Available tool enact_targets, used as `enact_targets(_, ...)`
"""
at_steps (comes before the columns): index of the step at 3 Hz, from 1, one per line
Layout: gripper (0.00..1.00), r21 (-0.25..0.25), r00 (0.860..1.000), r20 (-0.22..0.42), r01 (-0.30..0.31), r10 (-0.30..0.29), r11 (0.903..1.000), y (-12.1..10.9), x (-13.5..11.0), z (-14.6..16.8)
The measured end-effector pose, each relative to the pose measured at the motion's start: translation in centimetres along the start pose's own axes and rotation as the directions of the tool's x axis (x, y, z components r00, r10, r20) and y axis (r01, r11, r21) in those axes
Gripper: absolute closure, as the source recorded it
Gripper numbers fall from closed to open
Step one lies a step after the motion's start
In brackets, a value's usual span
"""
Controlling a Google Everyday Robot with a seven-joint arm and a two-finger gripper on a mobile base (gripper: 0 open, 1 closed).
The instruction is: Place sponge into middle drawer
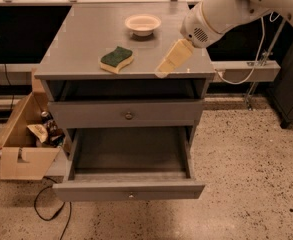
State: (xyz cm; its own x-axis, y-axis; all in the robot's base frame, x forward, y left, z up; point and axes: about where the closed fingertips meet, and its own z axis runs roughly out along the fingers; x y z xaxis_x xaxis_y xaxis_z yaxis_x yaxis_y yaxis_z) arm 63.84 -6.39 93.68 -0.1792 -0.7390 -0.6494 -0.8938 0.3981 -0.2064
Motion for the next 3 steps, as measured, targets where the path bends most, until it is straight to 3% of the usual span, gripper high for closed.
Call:
enact_targets(1, 0.0, -0.034, 0.999, 0.035, 0.002, -0.001, 0.9994, -1.2, -1.4, 3.6)
enact_targets(2, 0.0, -0.057, 0.997, 0.054, -0.043, 0.047, 0.9974, -4.4, -4.3, 12.0)
enact_targets(3, 0.0, -0.041, 0.994, 0.046, -0.096, 0.098, 0.9945, -5.9, -5.7, 16.5)
